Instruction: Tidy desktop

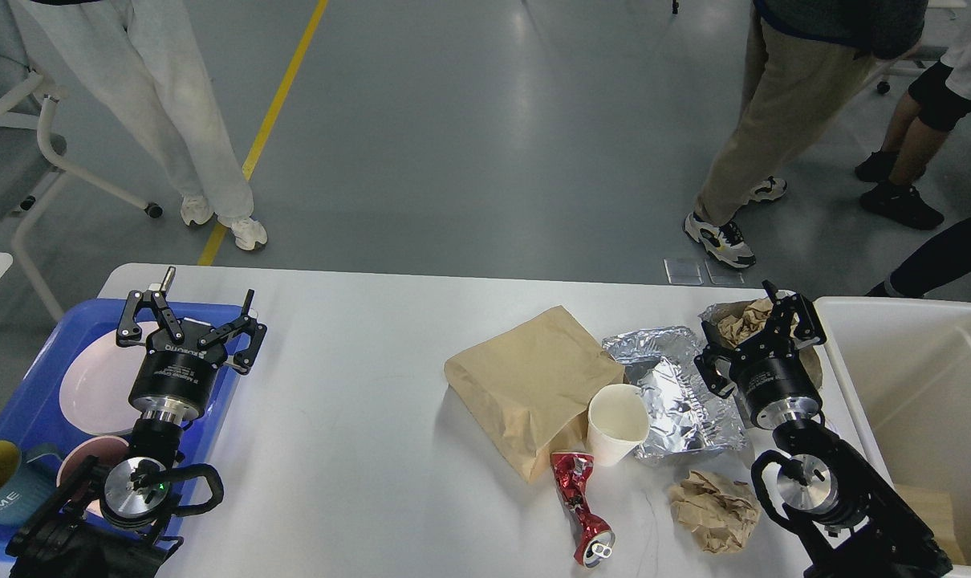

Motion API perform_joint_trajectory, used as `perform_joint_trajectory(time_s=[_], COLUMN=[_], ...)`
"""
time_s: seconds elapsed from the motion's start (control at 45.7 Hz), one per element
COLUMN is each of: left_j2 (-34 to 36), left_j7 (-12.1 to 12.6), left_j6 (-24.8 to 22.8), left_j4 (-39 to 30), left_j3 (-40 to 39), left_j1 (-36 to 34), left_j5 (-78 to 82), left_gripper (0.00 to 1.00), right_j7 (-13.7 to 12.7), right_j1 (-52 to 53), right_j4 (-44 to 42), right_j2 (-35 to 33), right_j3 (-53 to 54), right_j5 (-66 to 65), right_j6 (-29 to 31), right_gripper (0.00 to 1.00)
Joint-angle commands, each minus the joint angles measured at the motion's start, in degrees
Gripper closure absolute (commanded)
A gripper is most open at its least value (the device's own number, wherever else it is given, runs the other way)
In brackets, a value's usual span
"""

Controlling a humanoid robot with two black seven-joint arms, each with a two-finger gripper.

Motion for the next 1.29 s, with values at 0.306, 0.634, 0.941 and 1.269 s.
perform_joint_trajectory(time_s=[0.306, 0.634, 0.941, 1.269], left_j2=[0.00, 0.00, 0.00, 0.00], left_j7=[0.00, 0.00, 0.09, 0.09], left_j6=[0.00, 0.00, 0.00, 0.00], left_j4=[0.00, 0.00, 0.00, 0.00], left_j3=[0.00, 0.00, 0.00, 0.00], left_j1=[-0.02, -0.02, -0.02, -0.02], left_j5=[0.00, 0.00, 0.00, -0.09], left_gripper=[0.04, 0.04, 0.04, 0.04], right_j7=[-0.63, -0.99, -8.72, -8.46], right_j1=[7.82, 7.21, 7.47, 9.40], right_j4=[-2.28, -3.34, -2.90, -2.72], right_j2=[-13.71, -13.98, -14.42, -14.50], right_j3=[-0.17, -1.58, -4.92, -4.66], right_j5=[0.00, 0.09, 0.53, 0.44], right_j6=[-0.35, 0.00, 2.64, 2.55], right_gripper=[0.00, 0.00, 0.00, 0.00])
